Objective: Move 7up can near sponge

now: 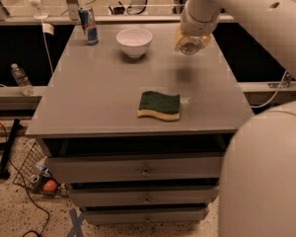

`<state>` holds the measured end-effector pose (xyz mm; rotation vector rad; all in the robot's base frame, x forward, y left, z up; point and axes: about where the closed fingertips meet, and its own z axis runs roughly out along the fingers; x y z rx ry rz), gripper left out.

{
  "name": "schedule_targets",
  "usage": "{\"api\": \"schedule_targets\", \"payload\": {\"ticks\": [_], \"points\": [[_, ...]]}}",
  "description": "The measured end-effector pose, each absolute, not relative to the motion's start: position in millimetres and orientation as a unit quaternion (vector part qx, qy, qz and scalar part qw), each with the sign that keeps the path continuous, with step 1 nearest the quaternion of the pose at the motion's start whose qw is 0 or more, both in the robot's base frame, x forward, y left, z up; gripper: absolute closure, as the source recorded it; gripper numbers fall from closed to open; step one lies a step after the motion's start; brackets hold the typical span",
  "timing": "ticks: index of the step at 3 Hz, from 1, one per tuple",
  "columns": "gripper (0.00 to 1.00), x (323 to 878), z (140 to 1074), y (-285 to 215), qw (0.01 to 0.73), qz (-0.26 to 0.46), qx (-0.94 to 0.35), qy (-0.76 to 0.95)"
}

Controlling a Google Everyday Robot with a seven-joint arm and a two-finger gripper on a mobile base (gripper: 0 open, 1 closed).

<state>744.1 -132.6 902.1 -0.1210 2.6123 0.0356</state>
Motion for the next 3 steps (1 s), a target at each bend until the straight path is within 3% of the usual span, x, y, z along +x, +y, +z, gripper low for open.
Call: {"api": "schedule_targets", "payload": {"ticks": [3], "points": [[1.0,654.7,901.1,-66.7,0.219,0.127,-0.218,0.943]]}}
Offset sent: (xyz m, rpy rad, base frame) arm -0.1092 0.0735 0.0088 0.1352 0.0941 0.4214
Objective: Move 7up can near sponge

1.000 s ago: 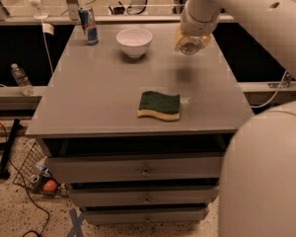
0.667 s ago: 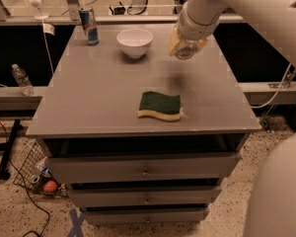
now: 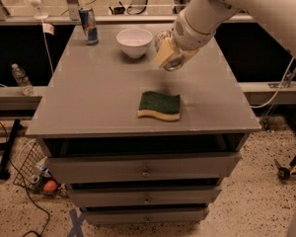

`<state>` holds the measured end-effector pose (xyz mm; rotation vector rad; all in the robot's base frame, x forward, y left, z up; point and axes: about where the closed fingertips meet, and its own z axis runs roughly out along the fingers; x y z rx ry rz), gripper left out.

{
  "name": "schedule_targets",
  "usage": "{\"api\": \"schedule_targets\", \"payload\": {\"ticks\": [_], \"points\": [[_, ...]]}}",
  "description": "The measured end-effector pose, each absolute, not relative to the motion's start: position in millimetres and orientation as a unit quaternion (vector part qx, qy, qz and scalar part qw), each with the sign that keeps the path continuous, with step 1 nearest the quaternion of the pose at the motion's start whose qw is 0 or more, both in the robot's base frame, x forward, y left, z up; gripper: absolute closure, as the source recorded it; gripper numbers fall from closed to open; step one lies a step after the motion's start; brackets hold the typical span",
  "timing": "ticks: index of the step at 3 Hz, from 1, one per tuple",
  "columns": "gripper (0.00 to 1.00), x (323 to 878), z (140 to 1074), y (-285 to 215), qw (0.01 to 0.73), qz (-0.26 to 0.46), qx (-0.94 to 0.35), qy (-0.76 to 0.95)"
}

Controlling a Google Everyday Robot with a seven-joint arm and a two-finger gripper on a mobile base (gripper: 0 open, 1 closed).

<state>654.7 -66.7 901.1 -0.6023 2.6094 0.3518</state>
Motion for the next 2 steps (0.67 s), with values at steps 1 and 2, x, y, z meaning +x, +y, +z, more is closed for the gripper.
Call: {"api": "schedule_targets", "payload": {"ticks": [1,2], "points": [[1.0,639.9,883.4,-51.6,0.198,0.168,-0.271,0.927],[1.0,634.3,868.1,-48.1,0.179,0.184,-0.29,0.922]]}}
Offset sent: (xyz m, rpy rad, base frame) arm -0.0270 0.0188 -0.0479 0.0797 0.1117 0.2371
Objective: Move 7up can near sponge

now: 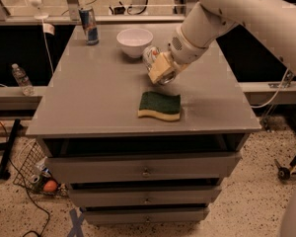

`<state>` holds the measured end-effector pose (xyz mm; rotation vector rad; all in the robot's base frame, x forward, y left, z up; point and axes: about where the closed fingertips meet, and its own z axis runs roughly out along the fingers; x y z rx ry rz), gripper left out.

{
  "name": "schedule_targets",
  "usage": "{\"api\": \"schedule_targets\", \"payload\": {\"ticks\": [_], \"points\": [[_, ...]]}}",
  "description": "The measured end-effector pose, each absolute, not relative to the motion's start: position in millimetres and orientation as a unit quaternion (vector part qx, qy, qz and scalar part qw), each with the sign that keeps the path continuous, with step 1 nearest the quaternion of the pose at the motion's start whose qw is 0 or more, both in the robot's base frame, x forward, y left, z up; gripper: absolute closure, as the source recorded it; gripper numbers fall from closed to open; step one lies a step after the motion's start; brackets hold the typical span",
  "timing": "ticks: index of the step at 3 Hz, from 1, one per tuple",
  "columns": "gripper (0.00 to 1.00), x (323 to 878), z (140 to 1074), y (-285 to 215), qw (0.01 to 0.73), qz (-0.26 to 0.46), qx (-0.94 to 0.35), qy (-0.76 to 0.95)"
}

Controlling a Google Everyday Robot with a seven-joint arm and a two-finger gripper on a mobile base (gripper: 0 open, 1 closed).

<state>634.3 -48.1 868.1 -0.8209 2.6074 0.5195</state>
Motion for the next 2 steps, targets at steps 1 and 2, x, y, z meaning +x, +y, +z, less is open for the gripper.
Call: {"api": "schedule_targets", "payload": {"ticks": [1,2], "points": [[1.0,628.1,850.9,-50.5,0.158,0.193,-0.295,0.922],[1.0,621.3,839.9,-54.3,0.144,0.2,-0.293,0.924]]}}
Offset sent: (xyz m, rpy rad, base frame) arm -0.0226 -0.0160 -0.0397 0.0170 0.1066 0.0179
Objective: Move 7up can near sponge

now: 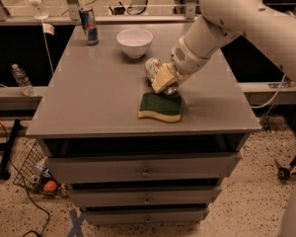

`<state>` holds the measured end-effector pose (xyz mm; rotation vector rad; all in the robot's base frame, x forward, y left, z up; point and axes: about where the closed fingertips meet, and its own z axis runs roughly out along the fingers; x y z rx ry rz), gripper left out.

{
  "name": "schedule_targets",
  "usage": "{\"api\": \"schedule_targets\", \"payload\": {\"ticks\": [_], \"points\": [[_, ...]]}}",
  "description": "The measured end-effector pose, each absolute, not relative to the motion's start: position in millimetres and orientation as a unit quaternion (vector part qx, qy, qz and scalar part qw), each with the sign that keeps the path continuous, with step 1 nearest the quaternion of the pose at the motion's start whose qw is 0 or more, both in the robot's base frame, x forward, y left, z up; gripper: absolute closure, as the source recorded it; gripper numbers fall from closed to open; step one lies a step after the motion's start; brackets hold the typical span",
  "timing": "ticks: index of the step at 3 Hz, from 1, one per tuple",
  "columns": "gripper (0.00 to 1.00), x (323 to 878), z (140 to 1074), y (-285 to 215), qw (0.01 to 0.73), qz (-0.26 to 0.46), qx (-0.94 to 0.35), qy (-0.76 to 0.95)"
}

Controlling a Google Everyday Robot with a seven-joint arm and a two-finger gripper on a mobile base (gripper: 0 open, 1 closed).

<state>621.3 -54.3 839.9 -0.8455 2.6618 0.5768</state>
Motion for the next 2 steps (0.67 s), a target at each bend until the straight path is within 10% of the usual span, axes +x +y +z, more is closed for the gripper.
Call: {"api": "schedule_targets", "payload": {"ticks": [2], "points": [[0.61,621.0,837.3,-51.2,0.142,0.201,-0.295,0.923]]}}
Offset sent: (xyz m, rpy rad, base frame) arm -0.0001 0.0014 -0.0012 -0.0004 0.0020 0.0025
